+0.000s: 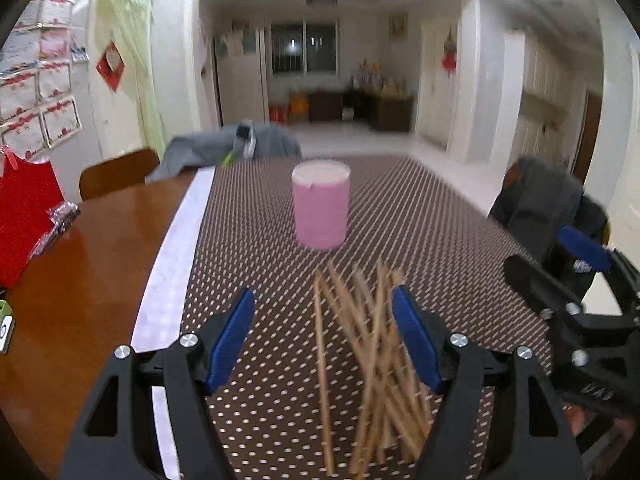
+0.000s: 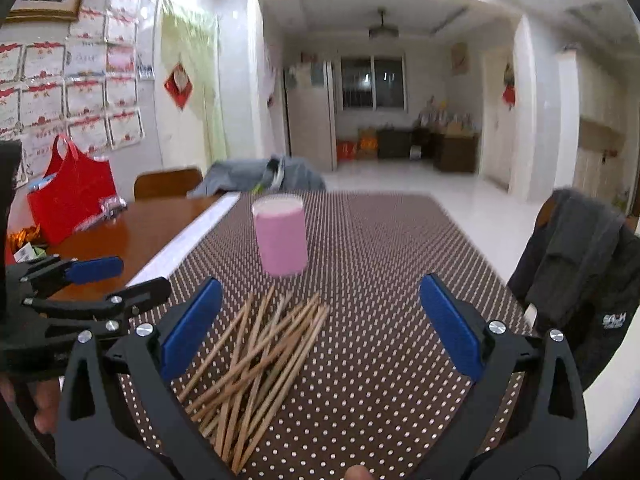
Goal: Organize utensils
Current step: 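Lower both grippers toward the wooden chopstick pile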
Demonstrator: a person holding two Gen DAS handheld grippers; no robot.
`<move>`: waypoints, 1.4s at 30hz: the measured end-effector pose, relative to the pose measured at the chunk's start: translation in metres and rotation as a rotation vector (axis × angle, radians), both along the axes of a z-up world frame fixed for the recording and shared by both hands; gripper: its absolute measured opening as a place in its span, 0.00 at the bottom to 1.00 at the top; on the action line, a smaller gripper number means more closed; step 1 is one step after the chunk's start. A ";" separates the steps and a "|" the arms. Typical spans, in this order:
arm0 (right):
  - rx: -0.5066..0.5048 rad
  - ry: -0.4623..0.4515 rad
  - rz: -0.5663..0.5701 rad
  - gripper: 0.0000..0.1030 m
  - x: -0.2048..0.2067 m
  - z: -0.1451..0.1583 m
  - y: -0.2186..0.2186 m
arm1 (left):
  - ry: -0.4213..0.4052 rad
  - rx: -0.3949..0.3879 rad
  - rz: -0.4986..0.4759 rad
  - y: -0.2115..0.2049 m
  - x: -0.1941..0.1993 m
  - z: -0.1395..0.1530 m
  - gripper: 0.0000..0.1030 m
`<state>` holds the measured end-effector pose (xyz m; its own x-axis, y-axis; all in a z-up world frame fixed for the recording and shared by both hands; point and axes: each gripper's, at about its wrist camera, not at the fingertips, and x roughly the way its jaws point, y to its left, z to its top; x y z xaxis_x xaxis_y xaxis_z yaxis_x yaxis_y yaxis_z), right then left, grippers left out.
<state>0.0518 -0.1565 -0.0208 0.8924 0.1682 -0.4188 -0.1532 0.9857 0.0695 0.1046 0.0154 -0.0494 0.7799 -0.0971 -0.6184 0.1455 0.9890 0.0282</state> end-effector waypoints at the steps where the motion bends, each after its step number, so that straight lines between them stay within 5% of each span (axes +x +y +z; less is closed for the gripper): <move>1: 0.002 0.037 0.004 0.94 0.006 -0.004 0.000 | 0.031 0.000 -0.003 0.003 0.006 -0.004 0.68; 9: 0.021 0.250 0.031 0.94 0.038 -0.038 -0.006 | 0.274 0.016 -0.111 -0.006 0.045 -0.043 0.68; 13: 0.055 0.329 0.014 0.94 0.048 -0.051 -0.014 | 0.371 0.000 -0.163 -0.021 0.062 -0.061 0.46; 18: 0.086 0.386 0.005 0.94 0.053 -0.059 -0.026 | 0.462 0.013 -0.168 -0.034 0.084 -0.083 0.32; 25: 0.119 0.444 0.026 0.94 0.060 -0.069 -0.030 | 0.506 0.019 -0.179 -0.047 0.098 -0.093 0.24; 42: 0.155 0.474 0.048 0.94 0.066 -0.071 -0.035 | 0.519 0.006 -0.148 -0.056 0.103 -0.092 0.24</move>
<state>0.1176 -0.1914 -0.0919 0.5995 0.2963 -0.7435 -0.1138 0.9511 0.2872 0.2072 -0.0409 -0.1415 0.3500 -0.1776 -0.9198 0.2797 0.9569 -0.0784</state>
